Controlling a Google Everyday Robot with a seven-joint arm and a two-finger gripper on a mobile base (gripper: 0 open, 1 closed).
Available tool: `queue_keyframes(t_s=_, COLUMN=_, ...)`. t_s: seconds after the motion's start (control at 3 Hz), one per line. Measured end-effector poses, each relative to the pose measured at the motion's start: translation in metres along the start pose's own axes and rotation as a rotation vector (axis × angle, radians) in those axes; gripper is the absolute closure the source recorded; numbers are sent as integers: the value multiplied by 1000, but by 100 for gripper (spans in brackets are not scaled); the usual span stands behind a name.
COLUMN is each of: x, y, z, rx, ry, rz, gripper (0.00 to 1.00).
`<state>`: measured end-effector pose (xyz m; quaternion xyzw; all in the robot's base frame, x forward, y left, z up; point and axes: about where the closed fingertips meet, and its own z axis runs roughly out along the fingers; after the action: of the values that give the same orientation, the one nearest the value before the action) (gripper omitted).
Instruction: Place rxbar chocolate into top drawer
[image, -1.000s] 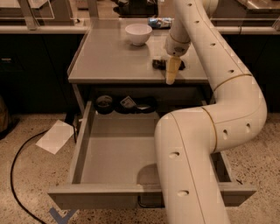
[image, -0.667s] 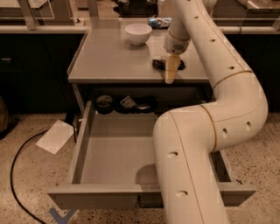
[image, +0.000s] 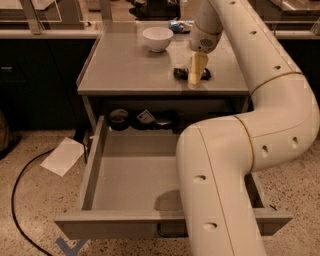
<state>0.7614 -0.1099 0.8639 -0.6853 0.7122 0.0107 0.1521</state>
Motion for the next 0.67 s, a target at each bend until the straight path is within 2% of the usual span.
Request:
queue_keyframes(t_s=0.33, x=-4, y=4, z=1, rx=-18, ry=-13, rz=18, gripper=0)
queue_keyframes(t_s=0.67, x=-6, y=7, z=24, rx=-61, ry=-21, rz=38, gripper=0)
